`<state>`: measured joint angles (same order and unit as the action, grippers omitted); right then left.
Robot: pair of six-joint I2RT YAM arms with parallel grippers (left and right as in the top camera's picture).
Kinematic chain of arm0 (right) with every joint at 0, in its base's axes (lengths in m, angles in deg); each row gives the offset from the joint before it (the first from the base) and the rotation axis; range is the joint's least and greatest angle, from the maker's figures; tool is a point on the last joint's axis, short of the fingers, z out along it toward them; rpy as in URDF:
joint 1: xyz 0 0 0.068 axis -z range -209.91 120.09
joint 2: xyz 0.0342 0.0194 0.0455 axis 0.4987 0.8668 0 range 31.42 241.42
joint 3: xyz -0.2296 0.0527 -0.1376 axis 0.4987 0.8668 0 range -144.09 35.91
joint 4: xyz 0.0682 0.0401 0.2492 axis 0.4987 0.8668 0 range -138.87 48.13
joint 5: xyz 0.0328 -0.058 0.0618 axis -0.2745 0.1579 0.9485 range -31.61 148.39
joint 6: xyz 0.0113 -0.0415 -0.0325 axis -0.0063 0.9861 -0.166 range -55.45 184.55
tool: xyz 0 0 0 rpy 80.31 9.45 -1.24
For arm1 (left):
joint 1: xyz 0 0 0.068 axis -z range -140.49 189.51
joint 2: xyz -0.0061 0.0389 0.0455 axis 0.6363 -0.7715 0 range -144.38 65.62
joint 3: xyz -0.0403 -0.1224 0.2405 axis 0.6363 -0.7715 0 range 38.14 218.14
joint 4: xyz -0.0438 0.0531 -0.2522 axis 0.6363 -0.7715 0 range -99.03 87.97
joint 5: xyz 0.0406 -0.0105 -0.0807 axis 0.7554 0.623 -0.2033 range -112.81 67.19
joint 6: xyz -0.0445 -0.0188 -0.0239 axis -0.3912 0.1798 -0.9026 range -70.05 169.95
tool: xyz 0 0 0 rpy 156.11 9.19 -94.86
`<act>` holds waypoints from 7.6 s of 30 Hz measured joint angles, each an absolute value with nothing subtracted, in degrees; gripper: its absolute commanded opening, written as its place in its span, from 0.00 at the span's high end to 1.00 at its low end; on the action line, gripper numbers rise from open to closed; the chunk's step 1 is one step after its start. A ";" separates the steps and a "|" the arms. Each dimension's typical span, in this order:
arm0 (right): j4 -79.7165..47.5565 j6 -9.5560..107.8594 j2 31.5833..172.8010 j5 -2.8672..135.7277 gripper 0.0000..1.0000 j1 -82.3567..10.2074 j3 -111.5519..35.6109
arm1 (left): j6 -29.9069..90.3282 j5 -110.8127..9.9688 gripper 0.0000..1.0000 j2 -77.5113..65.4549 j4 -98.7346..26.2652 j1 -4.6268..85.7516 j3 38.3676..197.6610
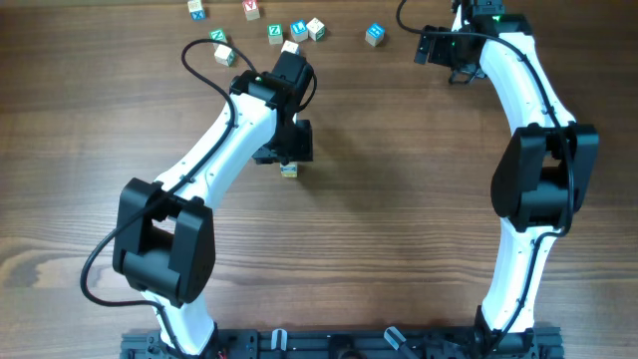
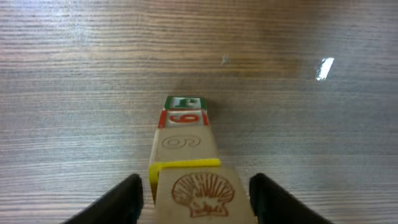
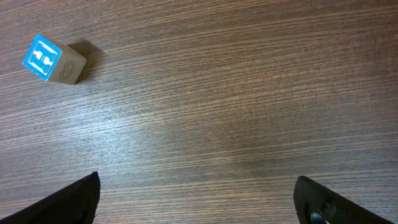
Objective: Form a tower
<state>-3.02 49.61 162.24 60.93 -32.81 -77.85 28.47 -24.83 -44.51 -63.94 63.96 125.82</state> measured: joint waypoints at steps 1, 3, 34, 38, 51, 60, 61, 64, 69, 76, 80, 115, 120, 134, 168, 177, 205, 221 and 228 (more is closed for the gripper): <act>-3.02 49.63 162.24 60.96 0.00 -32.81 -77.85 | 28.47 -24.83 0.62 -44.51 -63.85 63.96 125.82; -3.02 49.63 162.24 60.96 0.00 -32.81 -77.85 | 28.39 -24.78 0.66 -44.51 -63.87 63.96 125.82; -3.02 49.61 162.24 60.96 0.00 -32.81 -77.85 | 28.43 -21.07 0.46 -44.51 -65.47 63.96 125.82; -3.02 49.61 162.24 60.96 0.00 -32.81 -77.85 | 28.36 -20.94 0.35 -44.51 -65.47 63.96 125.82; -3.02 49.61 162.24 60.93 0.00 -32.81 -77.85 | 28.45 -20.92 0.00 -44.49 -65.14 62.06 135.22; -3.02 49.61 162.24 60.93 0.00 -32.81 -77.85 | 28.43 -20.89 0.00 -43.98 -67.48 52.38 141.40; -3.02 49.61 162.24 60.93 0.00 -32.81 -77.85 | 28.41 -20.89 0.00 -43.96 -67.54 51.68 141.40; -3.02 49.61 162.24 60.93 0.00 -32.81 -77.85 | 28.41 -20.70 0.00 -43.96 -67.57 50.67 141.40; -3.02 49.61 162.24 60.93 0.00 -32.81 -77.85 | 28.41 -20.72 0.00 -43.96 -67.57 50.65 141.40; -3.02 49.61 162.24 60.93 0.00 -32.81 -77.85 | 28.41 -20.72 0.00 -43.96 -67.57 50.65 141.40; -3.02 49.61 162.24 60.96 0.00 -32.81 -77.85 | 28.43 -20.63 0.00 -43.44 -67.63 50.65 141.40; -3.02 49.61 162.24 60.96 0.00 -32.81 -77.85 | 37.02 -23.95 0.00 37.43 -2.19 31.55 76.88; -3.00 49.61 162.24 60.96 0.00 -32.81 -77.85 | 36.60 -25.92 0.00 44.30 -0.92 31.55 69.43; -3.02 49.61 162.24 60.93 0.00 -32.81 -77.85 | 33.30 -26.55 0.00 60.82 14.31 31.50 46.21; -3.02 49.61 162.24 60.93 0.00 -32.81 -77.85 | 30.31 -23.95 0.00 64.82 -5.95 33.03 38.63; -3.02 49.61 162.24 60.96 0.00 -32.81 -77.85 | 30.31 -23.95 0.00 64.82 -5.95 33.03 38.63; -2.80 49.63 139.62 60.96 0.00 -32.81 -77.32 | 30.31 -23.95 0.00 64.82 -5.95 33.03 38.63; 3.71 56.41 116.61 55.73 0.00 -32.81 -73.76 | 30.31 -23.95 0.00 64.82 -5.95 33.03 38.63; -19.63 65.59 115.91 72.30 0.00 -32.81 -47.38 | 30.31 -23.93 0.00 64.82 -5.95 33.03 38.63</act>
